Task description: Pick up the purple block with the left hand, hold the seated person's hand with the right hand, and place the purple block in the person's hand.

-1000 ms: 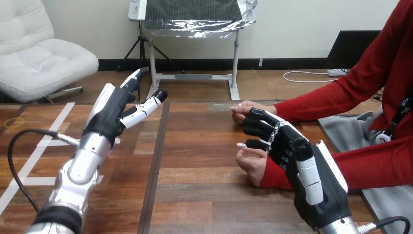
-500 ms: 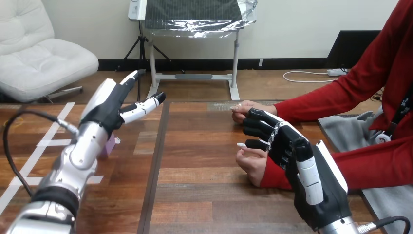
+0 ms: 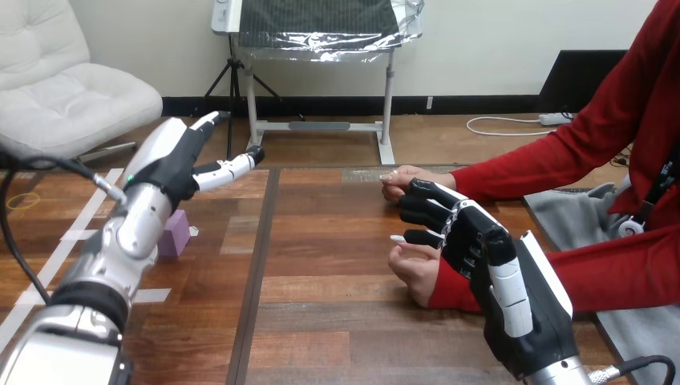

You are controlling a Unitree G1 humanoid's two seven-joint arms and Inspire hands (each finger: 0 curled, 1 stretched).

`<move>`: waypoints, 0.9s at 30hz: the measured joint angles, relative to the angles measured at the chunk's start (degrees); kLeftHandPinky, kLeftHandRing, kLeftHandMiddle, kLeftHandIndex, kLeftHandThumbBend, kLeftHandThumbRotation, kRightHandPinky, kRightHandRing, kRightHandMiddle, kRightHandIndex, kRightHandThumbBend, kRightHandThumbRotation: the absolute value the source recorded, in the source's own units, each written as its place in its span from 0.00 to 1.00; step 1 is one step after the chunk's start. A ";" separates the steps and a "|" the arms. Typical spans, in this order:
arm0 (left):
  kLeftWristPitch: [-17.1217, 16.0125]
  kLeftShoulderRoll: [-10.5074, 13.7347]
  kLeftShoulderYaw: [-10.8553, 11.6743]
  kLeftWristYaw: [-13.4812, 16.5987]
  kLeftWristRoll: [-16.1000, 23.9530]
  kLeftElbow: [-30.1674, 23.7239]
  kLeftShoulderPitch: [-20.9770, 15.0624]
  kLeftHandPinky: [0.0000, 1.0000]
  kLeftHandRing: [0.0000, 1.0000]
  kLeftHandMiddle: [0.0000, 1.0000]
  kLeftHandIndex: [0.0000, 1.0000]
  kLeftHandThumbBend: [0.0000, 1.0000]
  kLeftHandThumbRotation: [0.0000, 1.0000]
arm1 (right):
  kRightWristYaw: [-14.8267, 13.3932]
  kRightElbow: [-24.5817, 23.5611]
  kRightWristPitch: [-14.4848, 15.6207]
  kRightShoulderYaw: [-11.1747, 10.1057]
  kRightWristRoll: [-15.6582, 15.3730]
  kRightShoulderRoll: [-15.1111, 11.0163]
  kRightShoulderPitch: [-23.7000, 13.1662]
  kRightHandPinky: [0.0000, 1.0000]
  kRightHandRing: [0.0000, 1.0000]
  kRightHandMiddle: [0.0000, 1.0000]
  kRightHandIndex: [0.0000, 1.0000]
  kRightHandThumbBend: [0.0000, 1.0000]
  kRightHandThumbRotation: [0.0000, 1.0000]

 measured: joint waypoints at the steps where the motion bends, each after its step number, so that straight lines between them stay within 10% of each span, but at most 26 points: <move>1: 0.41 0.09 -0.26 0.08 0.31 0.08 -0.29 1.00 0.96 0.95 0.92 0.52 0.69 | 0.03 0.00 -0.02 0.00 0.01 0.00 0.00 0.78 0.82 0.82 0.81 0.82 1.00; 27: 7.28 2.59 -6.94 2.07 6.54 1.62 -4.33 1.00 0.97 0.96 0.92 0.56 0.83 | 0.21 0.00 -0.34 -0.13 0.29 0.00 -0.02 0.77 0.82 0.81 0.81 0.82 1.00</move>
